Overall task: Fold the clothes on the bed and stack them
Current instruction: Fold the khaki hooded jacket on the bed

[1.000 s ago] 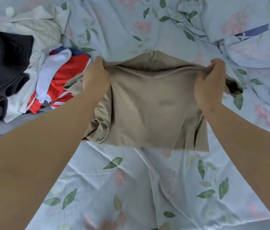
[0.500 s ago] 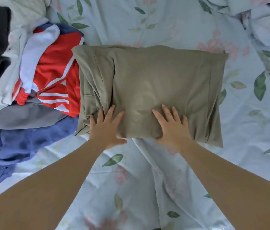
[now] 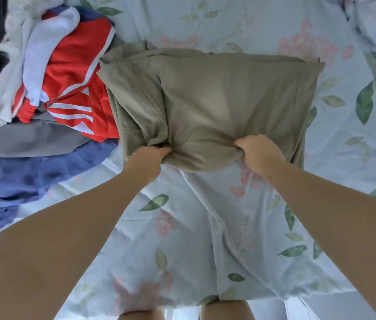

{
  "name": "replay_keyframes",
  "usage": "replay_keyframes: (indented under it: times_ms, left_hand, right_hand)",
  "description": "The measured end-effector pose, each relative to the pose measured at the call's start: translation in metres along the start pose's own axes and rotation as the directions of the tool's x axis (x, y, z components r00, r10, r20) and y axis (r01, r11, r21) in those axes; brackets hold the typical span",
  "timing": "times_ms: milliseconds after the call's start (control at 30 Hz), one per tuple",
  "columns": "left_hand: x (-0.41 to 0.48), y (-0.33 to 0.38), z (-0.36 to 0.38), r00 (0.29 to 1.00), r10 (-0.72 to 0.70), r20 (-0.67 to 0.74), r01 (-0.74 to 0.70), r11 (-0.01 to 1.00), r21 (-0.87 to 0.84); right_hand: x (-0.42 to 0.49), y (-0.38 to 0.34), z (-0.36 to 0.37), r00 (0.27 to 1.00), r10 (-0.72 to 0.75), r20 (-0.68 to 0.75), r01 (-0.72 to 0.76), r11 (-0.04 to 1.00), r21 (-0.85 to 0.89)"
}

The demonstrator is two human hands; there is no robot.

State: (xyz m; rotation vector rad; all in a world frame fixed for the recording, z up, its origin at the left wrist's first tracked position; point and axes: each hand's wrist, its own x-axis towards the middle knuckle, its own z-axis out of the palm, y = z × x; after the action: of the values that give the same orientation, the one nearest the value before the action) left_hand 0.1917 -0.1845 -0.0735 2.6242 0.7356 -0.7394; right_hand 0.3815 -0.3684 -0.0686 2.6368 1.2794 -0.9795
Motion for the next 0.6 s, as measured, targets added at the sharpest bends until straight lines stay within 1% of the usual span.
replay_keyframes:
  times_ms: [67, 167, 233, 300, 333, 400, 433, 467, 500, 533, 567, 600]
  left_hand:
    - [-0.02, 0.016, 0.0, 0.995, -0.014, 0.103, 0.022, 0.997, -0.078]
    - [-0.059, 0.038, 0.01, 0.968, 0.014, 0.25, 0.032, 0.983, -0.179]
    - [-0.085, 0.05, 0.024, 0.95, -0.001, 0.313, 0.089, 0.96, -0.265]
    - [-0.11, 0.064, 0.036, 0.934, -0.022, 0.357, 0.152, 0.928, -0.34]
    - [-0.118, 0.068, 0.041, 0.922, -0.016, 0.387, 0.166, 0.919, -0.358]
    - [-0.134, 0.071, 0.048, 0.878, 0.049, 0.477, 0.169, 0.899, -0.405]
    - [-0.141, 0.068, 0.051, 0.855, 0.079, 0.512, 0.193, 0.869, -0.456]
    - [-0.145, 0.065, 0.053, 0.846, 0.086, 0.526, 0.254, 0.803, -0.54]
    - [-0.148, 0.062, 0.053, 0.859, 0.06, 0.509, 0.337, 0.684, -0.647]
    - [-0.15, 0.06, 0.052, 0.887, -0.028, 0.461, 0.406, 0.523, -0.749]
    - [-0.147, 0.057, 0.053, 0.899, -0.191, 0.394, 0.437, 0.36, -0.824]
    - [-0.139, 0.051, 0.056, 0.863, -0.386, 0.326, 0.431, 0.226, -0.874]
  right_hand:
    - [-0.019, 0.006, 0.006, 0.997, 0.017, 0.079, -0.016, 1.0, -0.009]
    - [-0.06, 0.017, 0.015, 0.978, 0.056, 0.202, -0.044, 0.997, -0.062]
    - [-0.083, 0.025, 0.022, 0.963, 0.089, 0.254, -0.08, 0.996, -0.047]
    - [-0.101, 0.03, 0.028, 0.946, 0.084, 0.315, -0.076, 0.996, -0.037]
    - [-0.105, 0.03, 0.032, 0.934, 0.08, 0.348, -0.07, 0.997, -0.044]
    - [-0.116, 0.028, 0.034, 0.902, 0.076, 0.425, -0.041, 0.995, -0.092]
    - [-0.12, 0.026, 0.034, 0.889, 0.076, 0.452, -0.024, 0.993, -0.119]
    - [-0.123, 0.024, 0.033, 0.879, 0.076, 0.471, -0.012, 0.99, -0.138]
    - [-0.124, 0.02, 0.032, 0.874, 0.075, 0.481, -0.005, 0.989, -0.144]
    - [-0.124, 0.014, 0.032, 0.883, 0.07, 0.465, -0.009, 0.991, -0.132]
    - [-0.124, 0.007, 0.033, 0.903, 0.065, 0.425, -0.024, 0.994, -0.103]
    - [-0.122, -0.002, 0.035, 0.93, 0.068, 0.36, -0.055, 0.997, -0.047]
